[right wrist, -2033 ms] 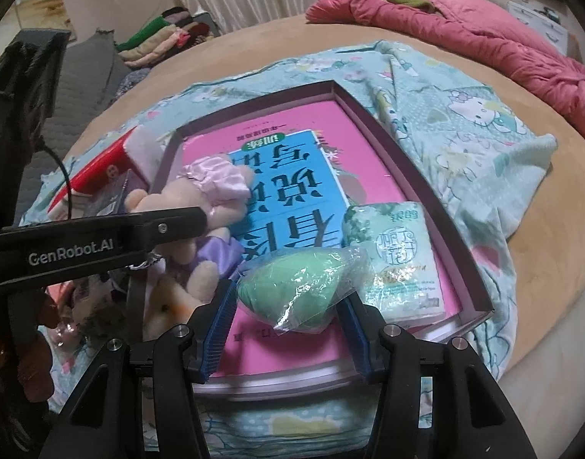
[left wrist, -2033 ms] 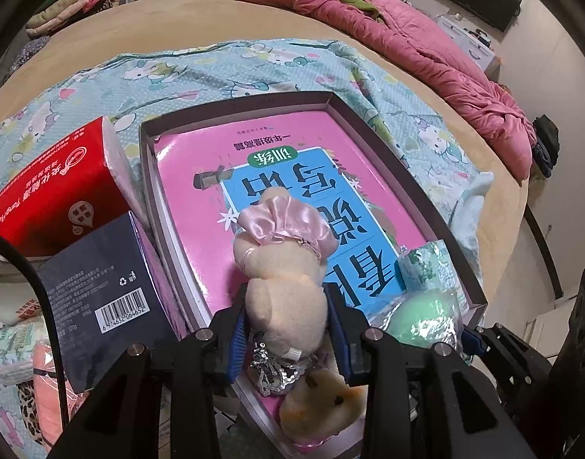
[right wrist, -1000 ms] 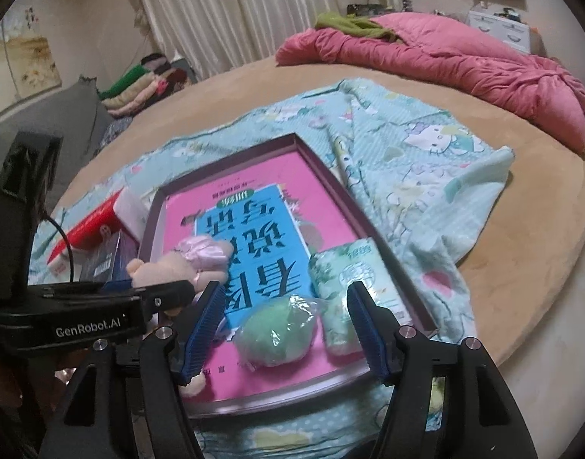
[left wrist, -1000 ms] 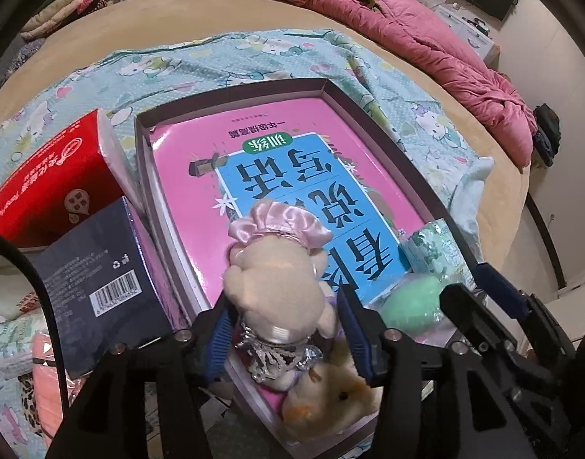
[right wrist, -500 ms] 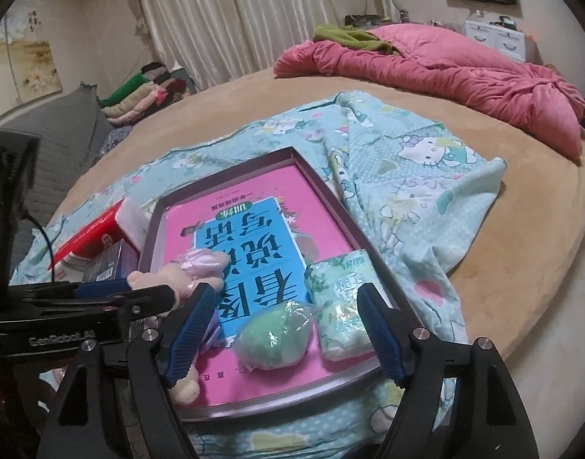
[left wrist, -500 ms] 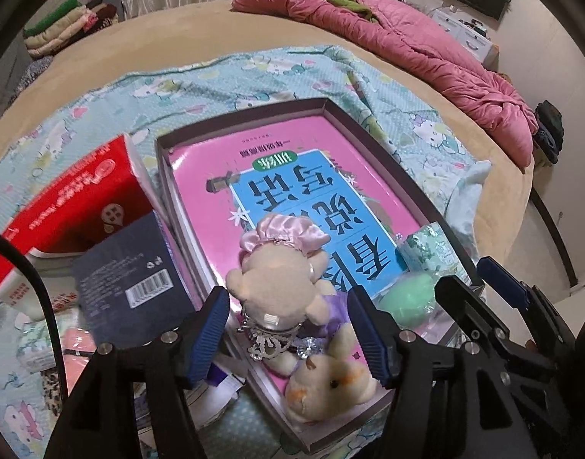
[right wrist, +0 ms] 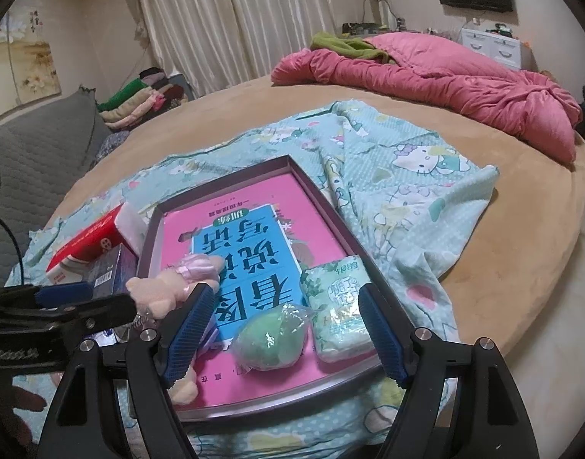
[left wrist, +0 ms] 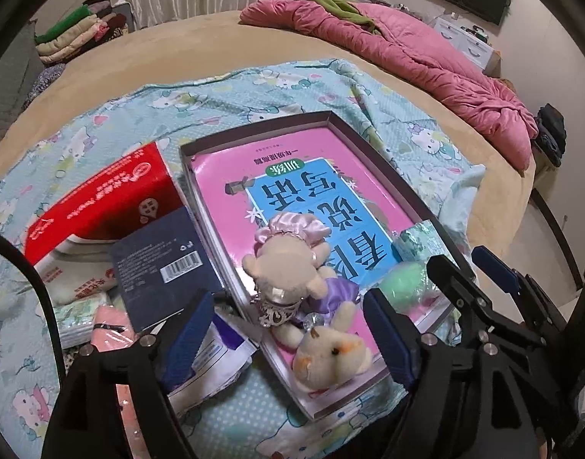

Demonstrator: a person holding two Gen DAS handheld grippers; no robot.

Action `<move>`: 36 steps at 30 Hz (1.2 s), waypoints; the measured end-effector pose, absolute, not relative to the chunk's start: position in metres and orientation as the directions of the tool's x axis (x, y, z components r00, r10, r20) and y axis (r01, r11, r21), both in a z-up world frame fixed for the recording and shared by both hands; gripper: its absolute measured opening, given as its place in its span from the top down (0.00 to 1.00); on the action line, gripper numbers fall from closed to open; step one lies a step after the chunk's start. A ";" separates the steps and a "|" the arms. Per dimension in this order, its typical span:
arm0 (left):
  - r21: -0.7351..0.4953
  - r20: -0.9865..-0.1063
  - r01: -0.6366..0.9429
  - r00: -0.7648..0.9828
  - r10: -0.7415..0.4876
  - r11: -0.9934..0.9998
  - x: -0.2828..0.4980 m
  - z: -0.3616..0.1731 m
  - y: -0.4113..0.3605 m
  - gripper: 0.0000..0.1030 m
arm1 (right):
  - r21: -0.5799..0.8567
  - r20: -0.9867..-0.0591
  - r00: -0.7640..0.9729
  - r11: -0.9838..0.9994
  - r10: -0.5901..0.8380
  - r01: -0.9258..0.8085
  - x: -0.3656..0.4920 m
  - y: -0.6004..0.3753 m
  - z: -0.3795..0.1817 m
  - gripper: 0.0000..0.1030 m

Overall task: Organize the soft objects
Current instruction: 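Lower the pink-bow plush onto the tray with the left tool while the right tool releases the sponge bag, then move both tools back over the remaining pile beside the tray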

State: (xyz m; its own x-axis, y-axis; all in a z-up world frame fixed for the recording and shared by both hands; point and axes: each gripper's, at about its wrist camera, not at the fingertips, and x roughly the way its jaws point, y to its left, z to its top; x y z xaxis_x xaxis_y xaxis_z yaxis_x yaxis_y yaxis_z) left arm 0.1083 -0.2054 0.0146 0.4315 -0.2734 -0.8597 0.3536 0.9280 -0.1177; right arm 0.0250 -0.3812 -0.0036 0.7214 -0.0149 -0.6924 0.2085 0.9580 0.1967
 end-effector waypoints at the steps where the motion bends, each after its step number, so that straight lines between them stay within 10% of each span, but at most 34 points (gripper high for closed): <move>1: -0.113 -0.858 0.355 0.436 -0.272 0.928 0.106 0.017 -0.205 0.22 | 0.194 -0.688 0.725 0.958 -0.021 0.212 0.024 -0.381 -0.003 0.23; 36: -0.001 -0.802 0.274 0.574 -0.164 0.962 0.056 0.061 -0.137 0.22 | 0.143 -0.563 0.825 0.979 -0.044 0.149 -0.008 -0.330 0.081 0.23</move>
State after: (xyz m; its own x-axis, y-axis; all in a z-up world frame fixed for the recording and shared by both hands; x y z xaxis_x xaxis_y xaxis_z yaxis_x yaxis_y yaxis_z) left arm 0.0557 -0.1368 0.0610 0.5737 -0.1639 -0.8025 0.2740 0.9617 -0.0006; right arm -0.0077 -0.3304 0.0813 0.8252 -0.0436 -0.5631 0.1490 0.9785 0.1426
